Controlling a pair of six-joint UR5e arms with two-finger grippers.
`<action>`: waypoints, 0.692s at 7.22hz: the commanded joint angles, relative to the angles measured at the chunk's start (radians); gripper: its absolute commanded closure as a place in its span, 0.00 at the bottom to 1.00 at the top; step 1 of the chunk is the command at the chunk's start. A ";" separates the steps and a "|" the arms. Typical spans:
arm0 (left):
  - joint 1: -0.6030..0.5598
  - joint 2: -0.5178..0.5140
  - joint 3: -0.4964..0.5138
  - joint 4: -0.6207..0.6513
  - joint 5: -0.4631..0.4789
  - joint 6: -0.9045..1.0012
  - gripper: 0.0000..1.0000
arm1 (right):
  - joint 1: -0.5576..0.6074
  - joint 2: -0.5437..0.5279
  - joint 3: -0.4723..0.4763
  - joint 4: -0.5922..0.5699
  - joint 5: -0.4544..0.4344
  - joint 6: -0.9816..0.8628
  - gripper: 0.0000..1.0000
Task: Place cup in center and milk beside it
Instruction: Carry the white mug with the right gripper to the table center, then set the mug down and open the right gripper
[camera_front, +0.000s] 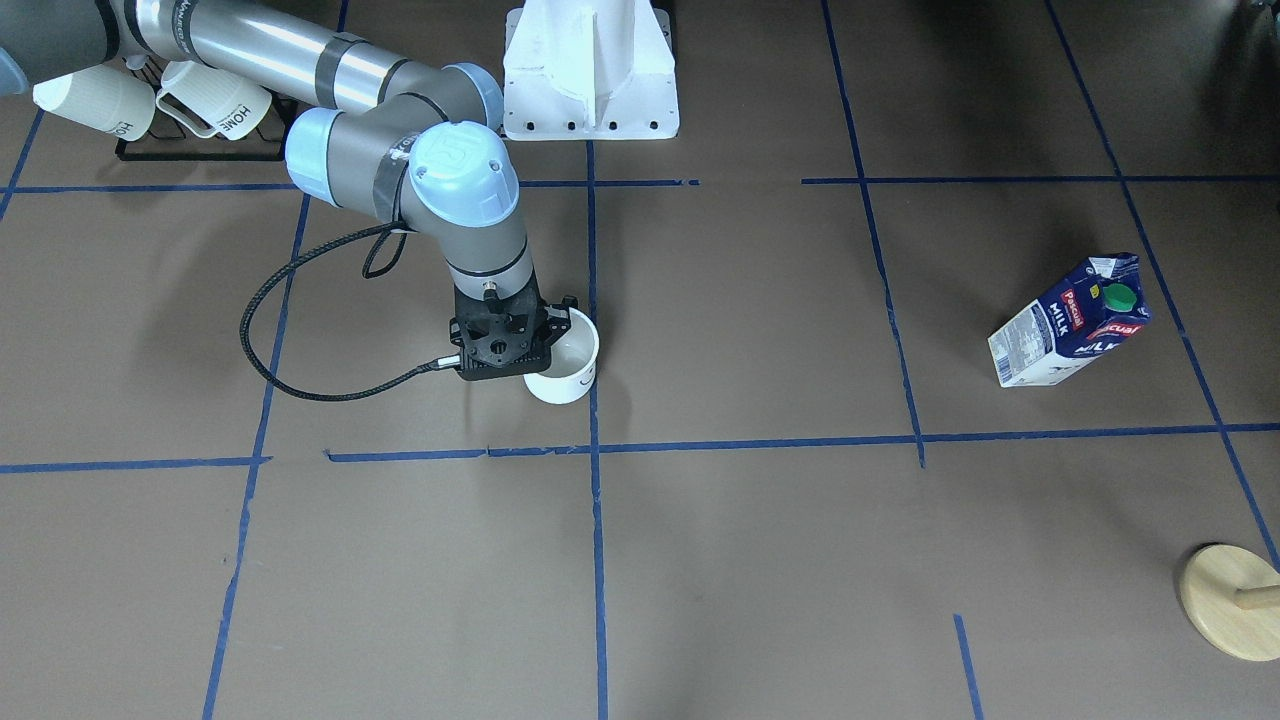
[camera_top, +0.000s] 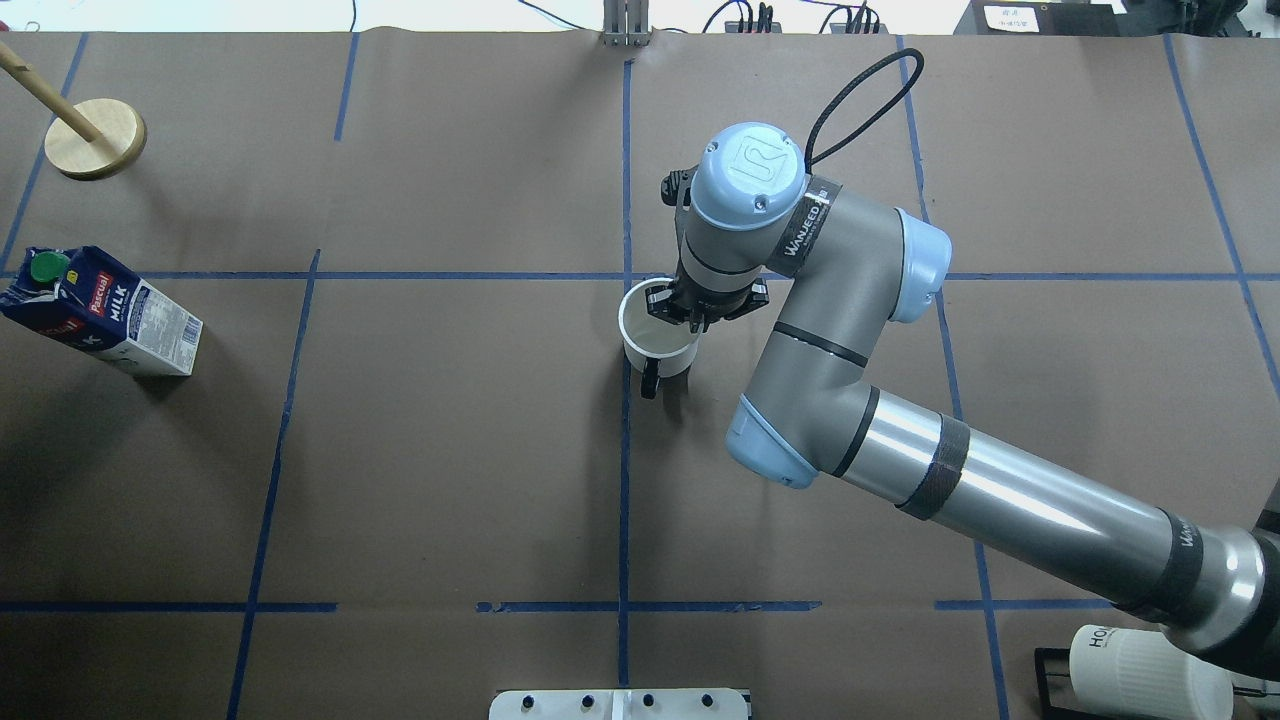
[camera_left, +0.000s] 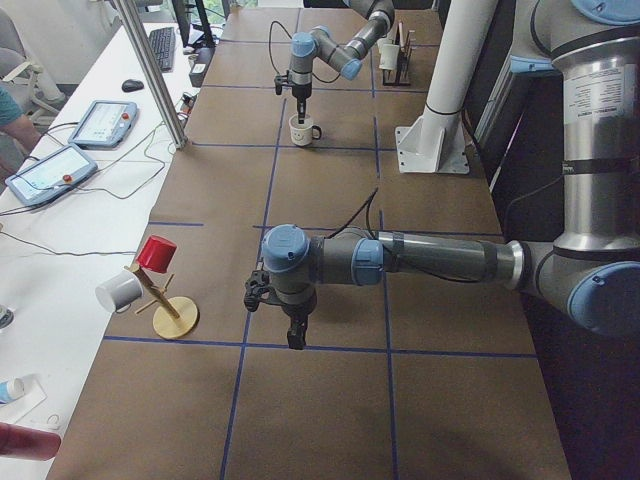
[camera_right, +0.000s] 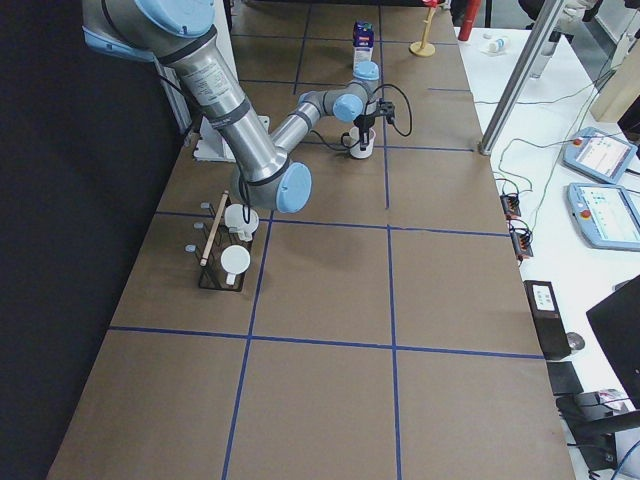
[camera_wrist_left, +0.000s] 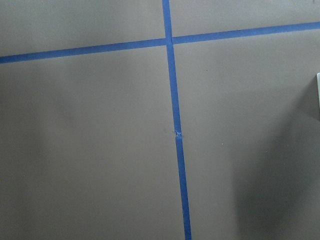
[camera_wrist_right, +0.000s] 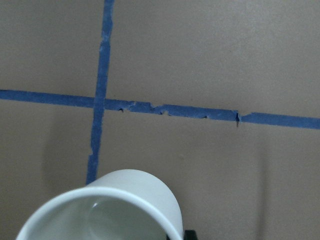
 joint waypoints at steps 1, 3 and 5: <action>0.000 -0.001 0.000 0.000 0.000 0.000 0.00 | -0.006 0.001 -0.007 0.005 -0.001 0.005 0.48; 0.000 0.003 -0.014 0.002 0.002 0.000 0.00 | 0.011 0.030 0.006 -0.001 0.010 0.081 0.00; 0.002 0.006 -0.028 0.002 0.012 -0.003 0.00 | 0.122 0.023 0.061 -0.056 0.119 0.057 0.00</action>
